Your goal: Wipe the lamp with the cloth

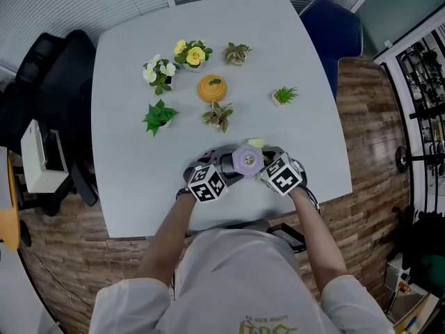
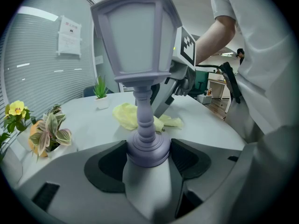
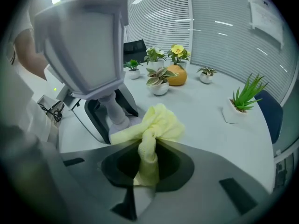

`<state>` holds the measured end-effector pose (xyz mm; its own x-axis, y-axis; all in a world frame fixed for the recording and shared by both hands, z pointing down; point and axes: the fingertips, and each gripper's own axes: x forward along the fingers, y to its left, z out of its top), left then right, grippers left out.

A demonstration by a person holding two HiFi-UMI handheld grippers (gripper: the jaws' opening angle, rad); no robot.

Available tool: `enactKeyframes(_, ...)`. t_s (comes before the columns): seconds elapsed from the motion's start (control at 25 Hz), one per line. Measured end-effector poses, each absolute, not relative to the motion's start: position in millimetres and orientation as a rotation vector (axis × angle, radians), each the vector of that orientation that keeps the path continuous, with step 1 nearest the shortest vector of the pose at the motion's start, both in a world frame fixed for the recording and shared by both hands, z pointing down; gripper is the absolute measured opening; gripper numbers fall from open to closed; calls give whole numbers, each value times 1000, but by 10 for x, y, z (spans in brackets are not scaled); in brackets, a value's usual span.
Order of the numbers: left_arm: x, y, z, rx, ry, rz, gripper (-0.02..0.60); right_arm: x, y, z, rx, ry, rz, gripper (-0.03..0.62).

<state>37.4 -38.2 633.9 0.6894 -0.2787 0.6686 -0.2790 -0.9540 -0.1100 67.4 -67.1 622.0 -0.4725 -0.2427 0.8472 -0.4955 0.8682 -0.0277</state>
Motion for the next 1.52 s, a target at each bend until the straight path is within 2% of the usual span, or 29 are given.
enactKeyframes(0.48, 378, -375, 6347, 2885, -479, 1140, 304, 746, -663, 6202, 611, -2068, 343, 64)
enactKeyframes(0.88, 116, -224, 6263, 2864, -579, 1056, 316, 1196, -666, 5780, 967, -2130, 450, 65)
enactKeyframes(1.08, -91, -216, 5897, 2727, -817, 714, 313, 1246, -621, 5346, 1148, -2232, 499, 64)
enactKeyframes(1.12, -140, -234, 5778, 2695, -878, 630, 303, 1251, -606, 5258, 1185, -2256, 516, 65)
enactKeyframes(1.16, -199, -257, 5653, 2670, -944, 556, 249, 1253, -586, 5178, 1219, -2277, 529, 64)
enactKeyframes(1.2, -269, -285, 5526, 2650, -1012, 490, 169, 1251, -563, 5104, 1249, -2295, 535, 64)
enactKeyframes(1.24, -342, -314, 5398, 2634, -1076, 429, 128, 1244, -535, 5032, 1275, -2310, 532, 64)
enactKeyframes(1.4, -560, -376, 4929, 2586, -1271, 285, 26, 1269, -417, 4736, 1377, -2356, 481, 64)
enactKeyframes(1.52, -607, -362, 4658, 2547, -1361, 238, 3, 1288, -351, 4512, 1444, -2398, 451, 64)
